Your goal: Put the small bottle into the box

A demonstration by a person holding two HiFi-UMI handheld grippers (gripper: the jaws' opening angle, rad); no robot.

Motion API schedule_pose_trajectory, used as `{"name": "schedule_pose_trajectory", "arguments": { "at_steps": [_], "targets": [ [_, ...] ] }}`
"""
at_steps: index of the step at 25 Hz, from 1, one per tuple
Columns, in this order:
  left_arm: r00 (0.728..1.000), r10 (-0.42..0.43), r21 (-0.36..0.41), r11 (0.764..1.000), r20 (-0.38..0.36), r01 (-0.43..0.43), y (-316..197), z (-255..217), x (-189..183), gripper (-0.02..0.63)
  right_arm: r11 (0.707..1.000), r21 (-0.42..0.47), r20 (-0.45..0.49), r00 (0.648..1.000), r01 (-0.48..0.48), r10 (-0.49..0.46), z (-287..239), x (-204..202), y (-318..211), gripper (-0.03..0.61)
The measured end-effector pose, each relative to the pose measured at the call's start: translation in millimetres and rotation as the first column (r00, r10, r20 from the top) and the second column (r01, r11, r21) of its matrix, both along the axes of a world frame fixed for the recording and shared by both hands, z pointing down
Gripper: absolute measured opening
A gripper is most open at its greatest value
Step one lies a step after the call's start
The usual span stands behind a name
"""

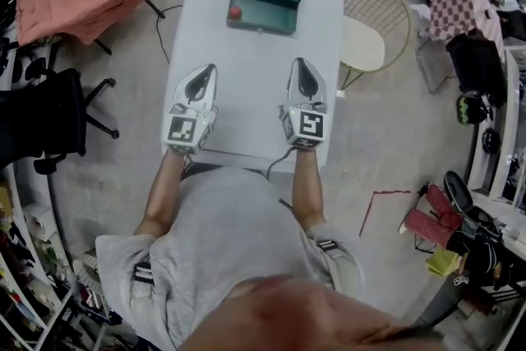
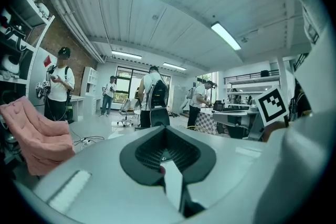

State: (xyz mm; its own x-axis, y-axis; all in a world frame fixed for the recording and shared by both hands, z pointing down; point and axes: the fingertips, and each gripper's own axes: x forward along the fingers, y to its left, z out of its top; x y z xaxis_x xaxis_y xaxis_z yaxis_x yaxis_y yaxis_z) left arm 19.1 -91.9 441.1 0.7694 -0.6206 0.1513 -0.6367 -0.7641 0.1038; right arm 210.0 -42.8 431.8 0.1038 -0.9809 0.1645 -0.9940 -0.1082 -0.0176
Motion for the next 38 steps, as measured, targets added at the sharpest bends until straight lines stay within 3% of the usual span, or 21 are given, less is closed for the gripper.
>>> {"name": "schedule_pose_trajectory", "arguments": {
  "at_steps": [16,25,38],
  "targets": [
    [0.999,0.028,-0.008,1.000,0.022,-0.028,45.4,-10.0,-8.2,0.011,0.998,-0.065,-0.029,0.999,-0.028,0.026,10.3,-34.2,83.8,0.003],
    [0.999,0.030,0.002,1.000,0.025,-0.030,46.6,-7.8,-16.8,0.011,0.995,-0.094,0.001,1.000,-0.013,0.013,22.3,-46.0,91.5,0.002],
    [0.999,0.020,-0.003,1.000,0.036,-0.020,44.3,-5.8,-21.1,0.011,0.998,-0.061,0.053,0.999,0.011,-0.008,20.4,-49.1,87.0,0.003]
  ]
}}
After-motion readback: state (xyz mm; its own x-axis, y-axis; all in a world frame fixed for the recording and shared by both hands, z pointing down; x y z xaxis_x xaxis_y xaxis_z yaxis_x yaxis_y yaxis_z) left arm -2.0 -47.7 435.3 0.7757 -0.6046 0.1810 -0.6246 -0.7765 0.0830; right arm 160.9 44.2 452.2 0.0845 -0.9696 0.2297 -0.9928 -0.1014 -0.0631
